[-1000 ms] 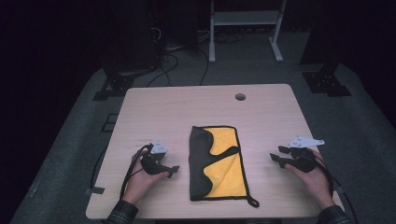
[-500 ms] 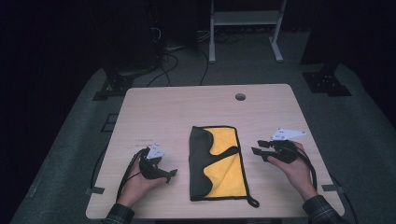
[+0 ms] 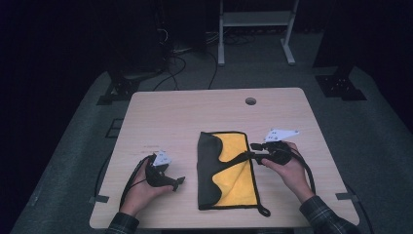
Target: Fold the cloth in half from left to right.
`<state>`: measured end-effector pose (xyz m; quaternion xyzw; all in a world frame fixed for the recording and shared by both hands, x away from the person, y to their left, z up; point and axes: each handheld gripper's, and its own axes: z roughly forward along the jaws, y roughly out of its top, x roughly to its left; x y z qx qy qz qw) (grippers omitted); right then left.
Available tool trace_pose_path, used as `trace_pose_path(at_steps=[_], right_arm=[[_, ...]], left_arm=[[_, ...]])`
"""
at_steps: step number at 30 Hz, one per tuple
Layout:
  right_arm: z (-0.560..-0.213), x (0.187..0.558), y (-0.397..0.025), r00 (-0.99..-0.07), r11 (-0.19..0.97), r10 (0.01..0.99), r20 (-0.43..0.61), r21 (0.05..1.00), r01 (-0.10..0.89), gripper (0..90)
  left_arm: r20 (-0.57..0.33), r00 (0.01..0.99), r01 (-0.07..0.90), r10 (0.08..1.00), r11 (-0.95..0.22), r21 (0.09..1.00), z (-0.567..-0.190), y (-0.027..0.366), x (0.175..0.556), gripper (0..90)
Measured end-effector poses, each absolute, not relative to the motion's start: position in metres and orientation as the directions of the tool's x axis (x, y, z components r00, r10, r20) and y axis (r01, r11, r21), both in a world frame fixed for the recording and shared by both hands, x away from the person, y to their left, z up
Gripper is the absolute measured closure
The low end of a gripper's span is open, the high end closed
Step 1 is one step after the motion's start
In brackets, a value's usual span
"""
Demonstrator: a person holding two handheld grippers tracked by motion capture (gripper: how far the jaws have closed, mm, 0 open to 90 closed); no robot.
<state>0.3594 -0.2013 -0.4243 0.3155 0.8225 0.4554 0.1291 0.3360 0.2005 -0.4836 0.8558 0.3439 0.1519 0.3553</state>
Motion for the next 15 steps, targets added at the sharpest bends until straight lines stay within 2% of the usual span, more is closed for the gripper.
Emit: trace_pose_path(at_steps=[15], right_arm=[[-0.431, 0.371, -0.156, -0.811, 0.416, 0.576, 0.102, 0.817, 0.398, 56.4]], left_arm=[[0.017, 0.715, 0.482, 0.699, -0.510, 0.712, -0.484, 0.200, 0.337, 0.0]])
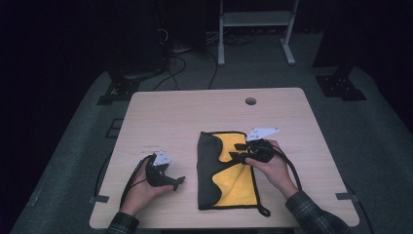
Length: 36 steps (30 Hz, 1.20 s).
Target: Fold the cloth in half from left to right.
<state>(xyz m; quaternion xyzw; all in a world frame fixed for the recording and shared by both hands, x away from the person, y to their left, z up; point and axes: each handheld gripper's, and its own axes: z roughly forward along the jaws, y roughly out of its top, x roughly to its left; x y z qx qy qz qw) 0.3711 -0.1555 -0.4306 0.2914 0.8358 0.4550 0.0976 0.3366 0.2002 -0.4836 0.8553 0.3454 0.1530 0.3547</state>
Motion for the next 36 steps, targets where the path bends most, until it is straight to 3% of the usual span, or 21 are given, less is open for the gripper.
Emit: trace_pose_path(at_steps=[12, 22, 25, 31, 36], right_arm=[[-0.460, 0.380, -0.113, -0.843, 0.511, 0.530, 0.091, 0.759, 0.403, 56.3], [-0.474, 0.378, -0.103, -0.837, 0.547, 0.545, 0.046, 0.737, 0.397, 58.1], [-0.475, 0.377, -0.102, -0.831, 0.554, 0.556, 0.022, 0.736, 0.390, 62.3], [-0.471, 0.376, -0.103, -0.816, 0.536, 0.578, 0.017, 0.746, 0.394, 84.4], [-0.459, 0.381, -0.110, -0.810, 0.510, 0.584, 0.040, 0.759, 0.405, 85.6]], left_arm=[[0.015, 0.714, 0.483, 0.700, -0.507, 0.714, -0.484, 0.200, 0.337, 0.0], [0.019, 0.716, 0.480, 0.698, -0.512, 0.712, -0.484, 0.200, 0.337, 0.0], [0.020, 0.716, 0.481, 0.698, -0.513, 0.711, -0.483, 0.200, 0.337, 0.0], [0.020, 0.715, 0.481, 0.698, -0.513, 0.711, -0.483, 0.200, 0.337, 0.0], [0.015, 0.713, 0.484, 0.701, -0.507, 0.713, -0.484, 0.200, 0.337, 0.0]])
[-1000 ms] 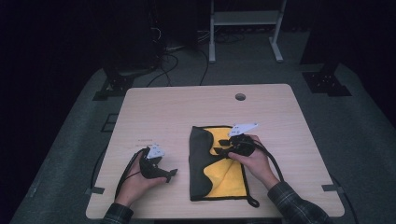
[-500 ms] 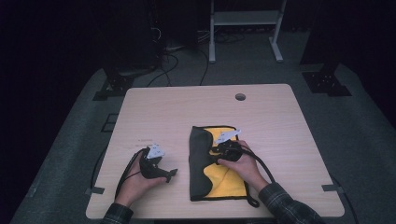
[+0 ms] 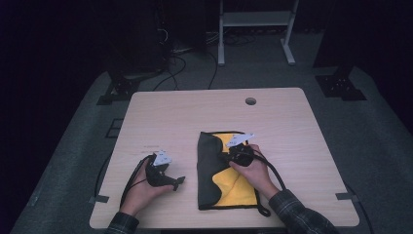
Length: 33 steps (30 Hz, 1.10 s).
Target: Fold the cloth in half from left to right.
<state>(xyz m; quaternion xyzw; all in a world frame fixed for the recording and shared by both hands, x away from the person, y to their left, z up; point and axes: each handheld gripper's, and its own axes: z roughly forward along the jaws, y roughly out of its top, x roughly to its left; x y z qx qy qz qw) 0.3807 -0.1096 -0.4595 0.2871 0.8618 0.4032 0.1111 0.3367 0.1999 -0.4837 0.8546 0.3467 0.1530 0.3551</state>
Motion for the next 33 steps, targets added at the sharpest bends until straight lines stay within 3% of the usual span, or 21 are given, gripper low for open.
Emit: trace_pose_path(at_steps=[21, 33], right_arm=[[-0.419, 0.429, -0.155, -0.729, 0.388, 0.679, 0.084, 0.802, 0.454, 85.7], [-0.433, 0.463, -0.177, -0.656, 0.373, 0.749, 0.093, 0.760, 0.533, 85.7]], left_arm=[[0.017, 0.714, 0.483, 0.700, -0.510, 0.712, -0.484, 0.200, 0.337, 0.0], [0.017, 0.714, 0.482, 0.700, -0.509, 0.714, -0.484, 0.200, 0.337, 0.0]])
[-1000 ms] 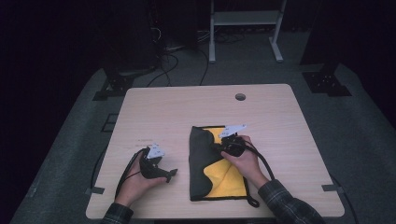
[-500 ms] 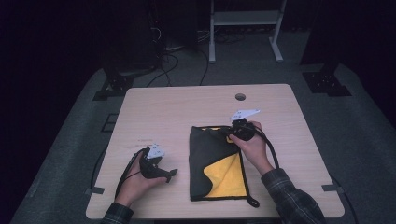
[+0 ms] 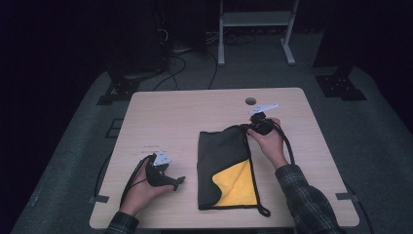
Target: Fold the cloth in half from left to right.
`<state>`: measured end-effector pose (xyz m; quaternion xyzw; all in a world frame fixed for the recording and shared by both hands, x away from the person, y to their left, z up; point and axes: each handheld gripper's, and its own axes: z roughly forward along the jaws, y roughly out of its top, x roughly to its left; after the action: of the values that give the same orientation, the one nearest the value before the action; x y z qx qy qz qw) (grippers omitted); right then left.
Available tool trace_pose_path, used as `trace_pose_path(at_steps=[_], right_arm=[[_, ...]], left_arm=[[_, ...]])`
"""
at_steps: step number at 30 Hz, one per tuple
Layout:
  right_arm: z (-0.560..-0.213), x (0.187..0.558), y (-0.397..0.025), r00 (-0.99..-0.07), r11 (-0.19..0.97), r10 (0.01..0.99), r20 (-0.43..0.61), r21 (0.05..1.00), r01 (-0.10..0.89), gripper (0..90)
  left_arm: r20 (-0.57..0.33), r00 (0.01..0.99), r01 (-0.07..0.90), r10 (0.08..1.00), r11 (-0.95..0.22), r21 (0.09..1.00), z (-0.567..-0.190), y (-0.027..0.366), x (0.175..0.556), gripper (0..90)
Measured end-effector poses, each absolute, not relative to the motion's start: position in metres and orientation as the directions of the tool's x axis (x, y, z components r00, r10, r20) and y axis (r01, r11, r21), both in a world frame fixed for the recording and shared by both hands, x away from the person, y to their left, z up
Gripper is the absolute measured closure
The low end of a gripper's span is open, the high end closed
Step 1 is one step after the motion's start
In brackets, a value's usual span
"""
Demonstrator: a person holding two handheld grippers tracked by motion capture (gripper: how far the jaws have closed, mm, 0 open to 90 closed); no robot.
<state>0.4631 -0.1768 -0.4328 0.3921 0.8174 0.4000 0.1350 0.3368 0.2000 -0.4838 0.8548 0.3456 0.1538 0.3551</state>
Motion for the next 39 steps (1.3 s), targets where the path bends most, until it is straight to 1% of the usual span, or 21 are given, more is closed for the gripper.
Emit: trace_pose_path(at_steps=[7, 16, 21, 22, 23, 26, 33, 37, 39], right_arm=[[-0.448, 0.482, -0.180, -0.630, 0.390, 0.772, 0.084, 0.720, 0.574, 85.4], [-0.466, 0.494, -0.179, -0.616, 0.412, 0.784, 0.074, 0.680, 0.606, 83.1], [-0.463, 0.495, -0.183, -0.604, 0.382, 0.792, 0.090, 0.699, 0.605, 75.8], [-0.463, 0.495, -0.183, -0.604, 0.382, 0.792, 0.090, 0.699, 0.605, 75.8], [-0.459, 0.494, -0.185, -0.602, 0.361, 0.792, 0.105, 0.714, 0.600, 73.5], [-0.452, 0.492, -0.187, -0.610, 0.353, 0.785, 0.106, 0.733, 0.582, 68.9], [-0.447, 0.491, -0.197, -0.605, 0.315, 0.782, 0.146, 0.745, 0.587, 59.9], [-0.448, 0.492, -0.201, -0.631, 0.299, 0.749, 0.200, 0.749, 0.592, 54.9], [-0.447, 0.491, -0.201, -0.646, 0.311, 0.735, 0.205, 0.744, 0.591, 53.0]], left_arm=[[0.018, 0.714, 0.482, 0.700, -0.509, 0.713, -0.484, 0.200, 0.337, 0.0], [0.017, 0.714, 0.482, 0.700, -0.509, 0.714, -0.484, 0.200, 0.337, 0.0], [0.017, 0.714, 0.482, 0.700, -0.509, 0.714, -0.484, 0.200, 0.337, 0.0], [0.017, 0.714, 0.482, 0.700, -0.509, 0.714, -0.484, 0.200, 0.337, 0.0], [0.017, 0.714, 0.482, 0.700, -0.509, 0.714, -0.484, 0.200, 0.337, 0.0], [0.017, 0.714, 0.482, 0.700, -0.509, 0.714, -0.484, 0.200, 0.337, 0.0], [0.017, 0.714, 0.482, 0.700, -0.509, 0.713, -0.484, 0.200, 0.337, 0.0], [0.017, 0.714, 0.482, 0.700, -0.509, 0.713, -0.484, 0.200, 0.337, 0.0], [0.017, 0.714, 0.482, 0.700, -0.509, 0.714, -0.484, 0.200, 0.337, 0.0]])
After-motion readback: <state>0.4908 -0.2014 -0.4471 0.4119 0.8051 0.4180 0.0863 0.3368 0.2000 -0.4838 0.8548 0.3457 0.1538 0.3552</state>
